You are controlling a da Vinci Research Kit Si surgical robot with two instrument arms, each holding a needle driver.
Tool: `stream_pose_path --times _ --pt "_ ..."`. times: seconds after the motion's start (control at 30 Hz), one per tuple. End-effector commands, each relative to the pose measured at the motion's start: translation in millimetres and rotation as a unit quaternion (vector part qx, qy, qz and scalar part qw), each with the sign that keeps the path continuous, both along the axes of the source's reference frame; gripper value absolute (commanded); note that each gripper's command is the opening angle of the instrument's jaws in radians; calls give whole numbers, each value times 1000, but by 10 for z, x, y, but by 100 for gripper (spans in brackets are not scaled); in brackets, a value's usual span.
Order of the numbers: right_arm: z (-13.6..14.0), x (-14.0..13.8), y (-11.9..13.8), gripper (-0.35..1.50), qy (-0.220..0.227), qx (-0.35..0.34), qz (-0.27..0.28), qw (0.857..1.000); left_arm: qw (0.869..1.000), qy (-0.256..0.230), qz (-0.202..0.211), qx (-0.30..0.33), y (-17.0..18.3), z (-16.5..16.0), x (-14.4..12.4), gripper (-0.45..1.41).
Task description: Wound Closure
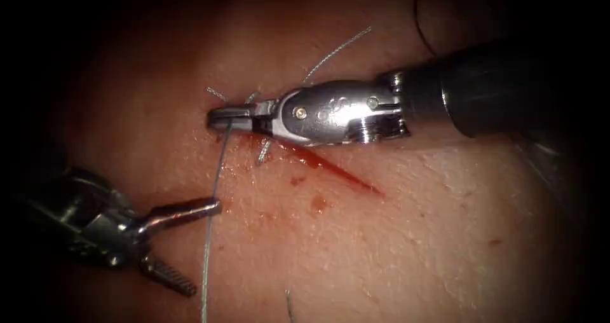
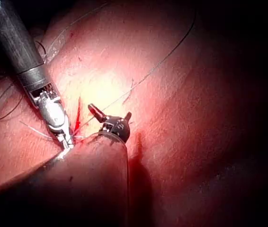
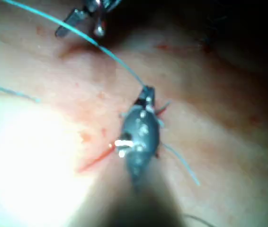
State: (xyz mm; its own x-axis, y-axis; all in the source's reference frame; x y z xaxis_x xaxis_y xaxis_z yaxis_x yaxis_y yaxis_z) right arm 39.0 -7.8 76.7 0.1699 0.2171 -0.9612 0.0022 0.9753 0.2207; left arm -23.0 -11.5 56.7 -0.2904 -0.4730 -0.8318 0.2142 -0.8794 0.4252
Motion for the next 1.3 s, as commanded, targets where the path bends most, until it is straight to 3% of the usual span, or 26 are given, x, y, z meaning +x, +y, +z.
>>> stream_pose_path --times 0.03,0.23,0.83,0.9,1.0,1.3 --pt "6 9 3 -35 -2 1 -3 1000 1000 -2 1 -2 -5 5 -6 78" --pt "10 16 18 -35 -13 4 -11 1000 1000 -16 -9 -17 -4 -2 -6 73" --pt "19 29 25 -35 -32 4 -19 999 999 -37 -15 -31 -11 -17 -9 66" --pt "20 29 24 -35 -32 3 -19 999 999 -40 -13 -32 -12 -20 -9 61" --pt "21 29 24 -35 -34 3 -20 999 998 -42 -8 -39 -12 -23 -8 39" --pt "24 25 29 -35 -35 2 -19 999 998 -45 -4 -38 -19 -28 -5 41"
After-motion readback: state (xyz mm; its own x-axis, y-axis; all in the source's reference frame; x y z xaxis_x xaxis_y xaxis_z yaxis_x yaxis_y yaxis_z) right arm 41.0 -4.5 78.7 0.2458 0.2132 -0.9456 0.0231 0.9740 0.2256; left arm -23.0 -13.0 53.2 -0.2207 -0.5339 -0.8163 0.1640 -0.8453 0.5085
